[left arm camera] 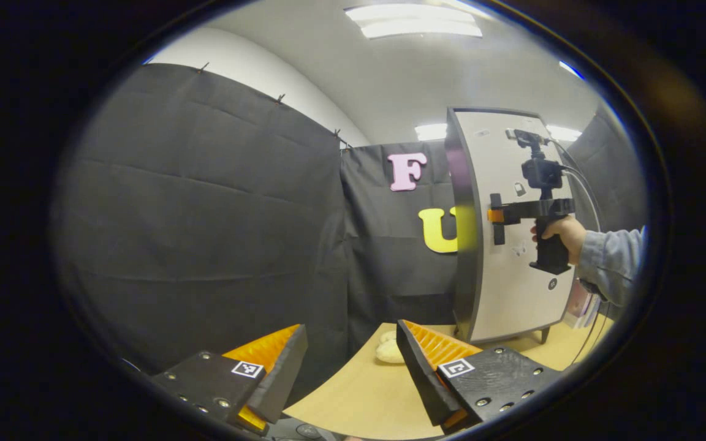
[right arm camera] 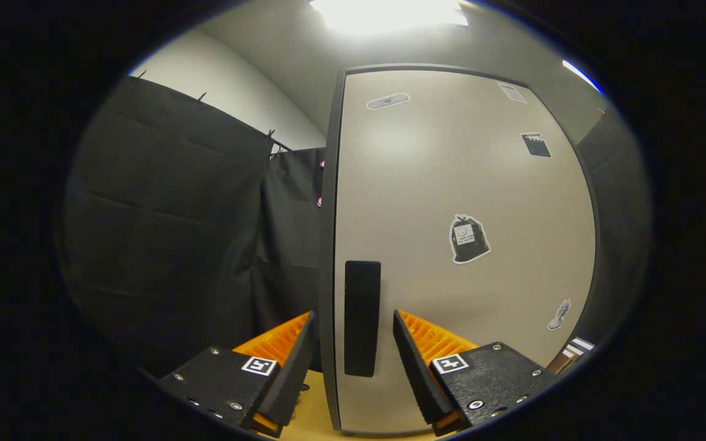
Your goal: Open the cabinet door with the right hand, grasp the bottle in the cabinet with the left hand and place it on the coaster, then close the cabinet door with the right hand.
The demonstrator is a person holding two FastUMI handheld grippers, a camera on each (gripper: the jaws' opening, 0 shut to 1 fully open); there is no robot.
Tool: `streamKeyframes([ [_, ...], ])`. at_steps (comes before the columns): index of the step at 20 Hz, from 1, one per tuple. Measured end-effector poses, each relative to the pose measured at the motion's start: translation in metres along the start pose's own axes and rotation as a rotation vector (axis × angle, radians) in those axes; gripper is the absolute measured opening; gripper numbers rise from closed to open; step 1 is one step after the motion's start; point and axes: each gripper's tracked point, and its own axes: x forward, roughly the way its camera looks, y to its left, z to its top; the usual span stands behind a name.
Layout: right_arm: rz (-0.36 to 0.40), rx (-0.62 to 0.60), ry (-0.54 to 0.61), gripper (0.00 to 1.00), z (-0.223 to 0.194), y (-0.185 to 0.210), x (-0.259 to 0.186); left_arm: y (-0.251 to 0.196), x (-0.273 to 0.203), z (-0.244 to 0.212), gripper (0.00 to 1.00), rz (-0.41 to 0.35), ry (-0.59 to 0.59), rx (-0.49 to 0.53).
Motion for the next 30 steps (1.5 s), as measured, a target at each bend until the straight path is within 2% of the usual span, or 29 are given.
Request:
streamKeyframes([
  [3, -0.036, 0.008, 0.052, 0.58, -0.008, -0.002, 0.016, 0.006, 0.000, 0.000, 0.86, 0.013, -0.005, -0.004],
  [6, -0.068, 0.020, 0.108, 0.49, -0.014, -0.007, 0.024, 0.009, 0.000, 0.002, 0.88, 0.013, -0.011, -0.009],
  [7, -0.069, 0.038, 0.118, 0.40, -0.015, -0.006, 0.025, 0.010, 0.000, -0.001, 0.88, 0.009, -0.009, -0.016],
  [9, -0.051, 0.075, 0.149, 0.31, -0.016, -0.006, 0.023, 0.007, 0.001, -0.002, 0.88, 0.003, -0.004, -0.028],
  [11, -0.034, 0.064, 0.161, 0.25, -0.015, -0.006, 0.021, 0.003, 0.001, 0.000, 0.86, -0.007, -0.007, -0.039],
  [16, 0.014, 0.075, 0.160, 0.22, -0.012, -0.003, 0.009, -0.007, -0.003, 0.005, 0.88, -0.043, -0.021, -0.023],
  [30, 0.157, 0.087, 0.181, 0.23, -0.010, -0.009, -0.017, -0.080, 0.000, 0.018, 0.87, -0.186, -0.044, -0.015],
])
